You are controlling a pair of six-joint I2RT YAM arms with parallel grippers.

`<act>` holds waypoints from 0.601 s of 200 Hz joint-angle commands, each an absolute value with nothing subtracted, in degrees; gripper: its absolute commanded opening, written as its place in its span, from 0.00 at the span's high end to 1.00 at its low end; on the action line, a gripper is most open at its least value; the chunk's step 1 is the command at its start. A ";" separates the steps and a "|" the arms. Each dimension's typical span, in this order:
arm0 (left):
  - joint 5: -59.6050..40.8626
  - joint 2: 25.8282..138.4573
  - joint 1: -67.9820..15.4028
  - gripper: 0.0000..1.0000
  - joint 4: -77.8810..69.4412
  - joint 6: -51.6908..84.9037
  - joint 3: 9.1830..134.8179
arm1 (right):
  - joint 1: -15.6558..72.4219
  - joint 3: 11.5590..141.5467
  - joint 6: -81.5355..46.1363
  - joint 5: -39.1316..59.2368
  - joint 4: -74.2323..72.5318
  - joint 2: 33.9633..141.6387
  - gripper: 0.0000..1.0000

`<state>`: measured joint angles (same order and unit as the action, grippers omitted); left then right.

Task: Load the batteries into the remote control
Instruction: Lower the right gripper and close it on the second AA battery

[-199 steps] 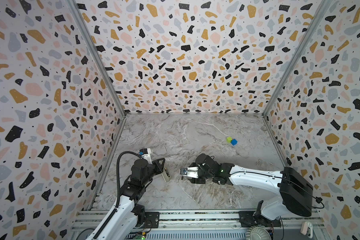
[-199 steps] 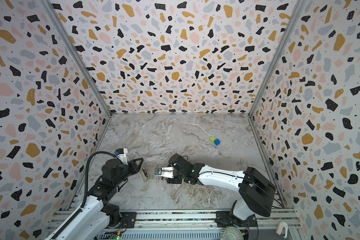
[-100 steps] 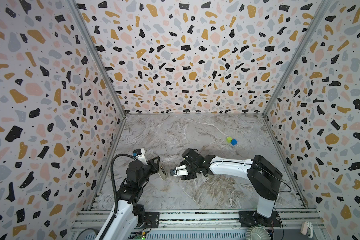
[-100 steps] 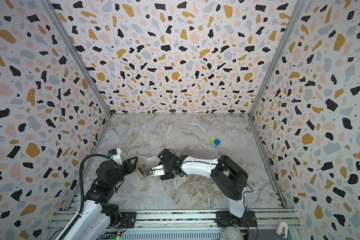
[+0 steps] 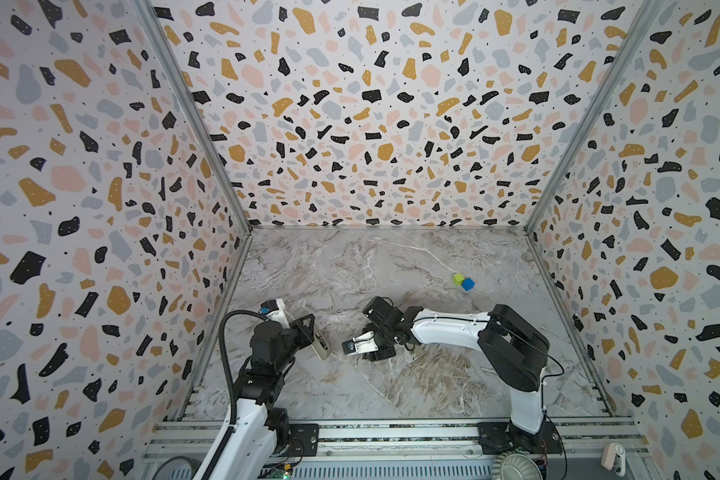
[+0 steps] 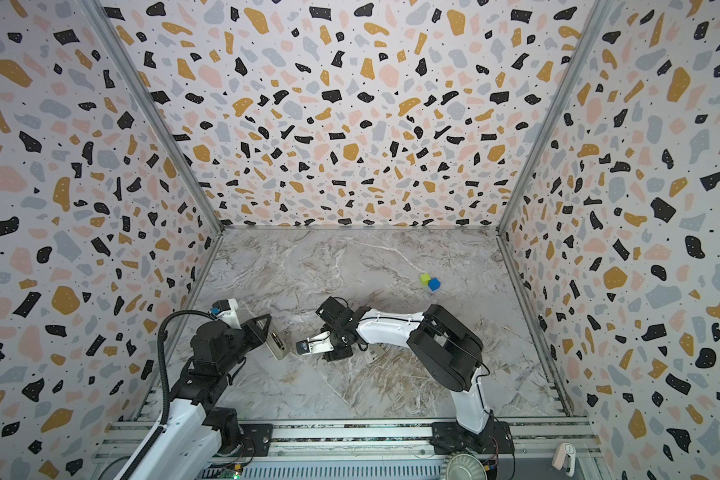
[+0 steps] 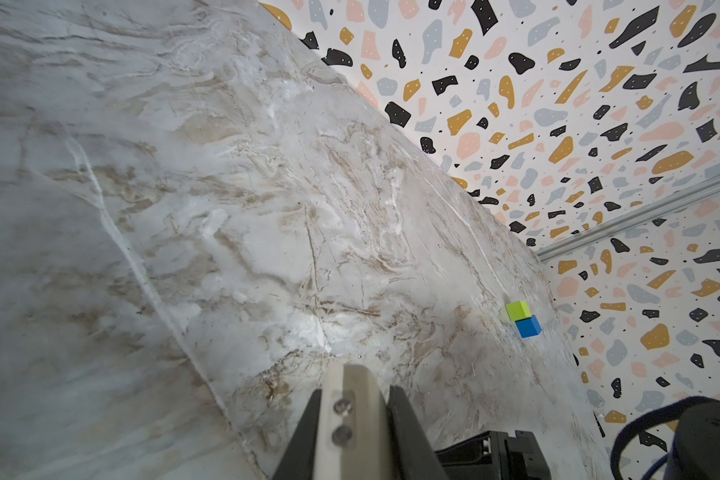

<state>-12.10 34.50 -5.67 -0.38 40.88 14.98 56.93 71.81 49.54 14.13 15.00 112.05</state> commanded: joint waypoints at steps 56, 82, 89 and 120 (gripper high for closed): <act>-13.75 34.44 -4.68 1.00 -4.48 40.18 13.71 | 56.78 77.49 51.23 16.27 21.08 116.48 0.52; -13.33 34.00 -4.66 1.00 -4.22 39.87 13.54 | 56.46 79.50 51.55 17.09 23.30 118.64 0.52; -13.28 33.85 -4.59 1.00 -4.13 39.80 13.45 | 56.51 80.15 51.72 17.07 24.07 119.35 0.53; -12.65 33.70 -4.57 1.00 -3.78 39.44 13.39 | 56.42 82.14 51.68 17.26 26.60 121.44 0.57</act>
<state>-12.97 34.39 -4.91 -1.63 40.73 13.85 56.58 81.56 50.92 17.61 20.49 118.78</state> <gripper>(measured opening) 0.233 0.448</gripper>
